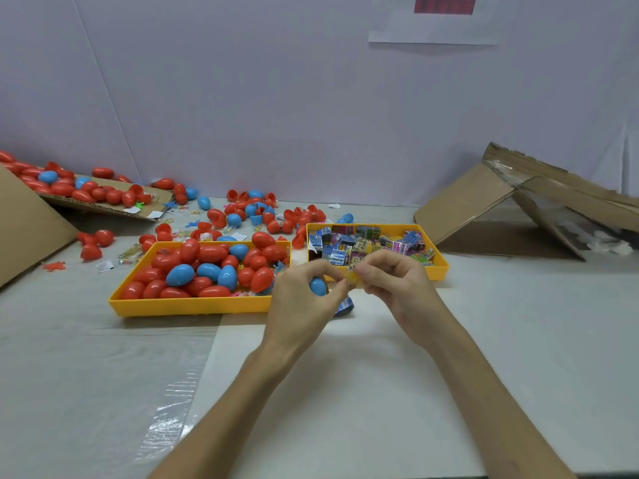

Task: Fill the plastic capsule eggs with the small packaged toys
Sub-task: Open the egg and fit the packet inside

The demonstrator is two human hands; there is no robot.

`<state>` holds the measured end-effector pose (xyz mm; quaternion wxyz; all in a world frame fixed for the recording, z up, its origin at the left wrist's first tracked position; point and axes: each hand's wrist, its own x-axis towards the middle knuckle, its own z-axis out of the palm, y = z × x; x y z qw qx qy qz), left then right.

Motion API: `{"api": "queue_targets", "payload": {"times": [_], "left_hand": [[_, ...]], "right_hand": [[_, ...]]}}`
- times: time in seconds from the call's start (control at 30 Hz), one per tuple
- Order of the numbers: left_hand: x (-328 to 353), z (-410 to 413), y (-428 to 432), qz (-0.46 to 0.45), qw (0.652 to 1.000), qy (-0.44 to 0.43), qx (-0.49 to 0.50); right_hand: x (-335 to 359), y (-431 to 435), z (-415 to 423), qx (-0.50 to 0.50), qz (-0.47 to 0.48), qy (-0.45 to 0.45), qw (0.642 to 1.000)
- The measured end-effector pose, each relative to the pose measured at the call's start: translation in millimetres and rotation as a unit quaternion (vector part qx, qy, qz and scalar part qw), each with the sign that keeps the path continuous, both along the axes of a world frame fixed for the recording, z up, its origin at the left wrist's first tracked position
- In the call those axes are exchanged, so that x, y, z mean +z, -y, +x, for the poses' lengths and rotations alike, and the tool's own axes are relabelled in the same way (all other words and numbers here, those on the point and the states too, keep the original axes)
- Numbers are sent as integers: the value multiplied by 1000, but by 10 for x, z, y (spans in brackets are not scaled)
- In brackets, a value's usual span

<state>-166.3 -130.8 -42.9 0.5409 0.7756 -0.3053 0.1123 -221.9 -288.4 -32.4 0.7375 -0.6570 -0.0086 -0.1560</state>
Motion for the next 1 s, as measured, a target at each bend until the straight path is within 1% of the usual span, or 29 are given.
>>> {"api": "queue_targets", "payload": {"times": [0.13, 0.23, 0.3, 0.37, 0.4, 0.43, 0.47, 0.53, 0.57, 0.6, 0.63, 0.8, 0.93, 1.0], "left_hand": [[10, 37, -16, -38, 999, -26, 28], [19, 37, -7, -45, 998, -38, 22], [27, 37, -7, -46, 998, -49, 9], [47, 39, -15, -57, 992, -103, -33], [60, 41, -25, -71, 984, -153, -57], [80, 44, -37, -92, 969, -215, -76], [106, 47, -48, -124, 947, -282, -96], [159, 53, -66, -208, 887, -388, -138], [177, 63, -75, -247, 859, -418, -159], [189, 76, -85, -274, 841, -433, -177], [195, 83, -94, -284, 834, -433, -191], [168, 98, -115, -271, 858, -376, -220], [134, 103, -134, -230, 890, -341, -197], [127, 108, -135, -213, 901, -331, -184]], "right_hand": [[-1, -40, -11, 2, -18, -10, 1000], [-7, -70, -13, 14, -18, -23, 999], [-2, -79, -12, 12, -3, -15, 1000], [10, -75, -17, 4, 18, -1, 1000], [13, -72, -21, 5, 25, 3, 1000], [17, -73, -23, 7, 30, 5, 1000], [20, -70, -23, 7, 35, 6, 999], [30, -73, -29, -6, 37, 4, 999], [38, -76, -34, -17, 39, 4, 999], [42, -77, -36, -28, 41, 2, 999], [41, -75, -36, -40, 44, -2, 998], [33, -69, -28, -70, 57, -14, 996], [33, -71, -34, -62, 50, -14, 997], [36, -71, -36, -61, 48, -14, 997]]}}
